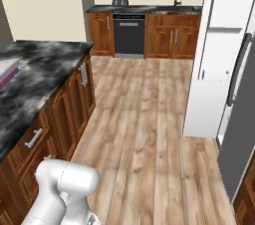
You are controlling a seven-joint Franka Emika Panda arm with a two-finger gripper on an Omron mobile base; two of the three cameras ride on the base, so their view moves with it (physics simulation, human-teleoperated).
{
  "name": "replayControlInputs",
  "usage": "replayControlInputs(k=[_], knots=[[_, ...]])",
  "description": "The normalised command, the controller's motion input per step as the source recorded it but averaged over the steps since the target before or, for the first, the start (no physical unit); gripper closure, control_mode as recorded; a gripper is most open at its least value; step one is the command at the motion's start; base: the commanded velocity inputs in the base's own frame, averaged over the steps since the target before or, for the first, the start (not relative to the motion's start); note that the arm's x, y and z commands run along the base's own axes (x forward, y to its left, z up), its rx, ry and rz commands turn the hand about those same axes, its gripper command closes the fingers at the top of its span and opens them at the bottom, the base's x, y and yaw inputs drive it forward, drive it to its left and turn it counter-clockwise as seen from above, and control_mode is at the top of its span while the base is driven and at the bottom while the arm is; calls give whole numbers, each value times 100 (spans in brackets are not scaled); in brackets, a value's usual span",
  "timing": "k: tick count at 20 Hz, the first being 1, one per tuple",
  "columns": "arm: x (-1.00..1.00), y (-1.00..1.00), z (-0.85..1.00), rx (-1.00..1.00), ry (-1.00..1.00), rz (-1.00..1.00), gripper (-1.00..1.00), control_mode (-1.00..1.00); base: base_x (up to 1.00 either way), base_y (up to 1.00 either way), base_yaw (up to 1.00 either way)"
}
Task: Open the freezer door, pick up the ice cube tray from the freezer, and place it on the dining counter.
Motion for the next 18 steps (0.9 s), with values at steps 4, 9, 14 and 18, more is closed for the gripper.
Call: replayControlInputs(k=[4,9,14,18], knots=[[0,0,0,0,0,0,100,100,-100,-2,19],[0,0,0,0,0,0,100,100,-100,-1,19],[0,0,0,0,0,0,100,100,-99,0,17],[0,0,0,0,0,0,100,100,-98,0,13]])
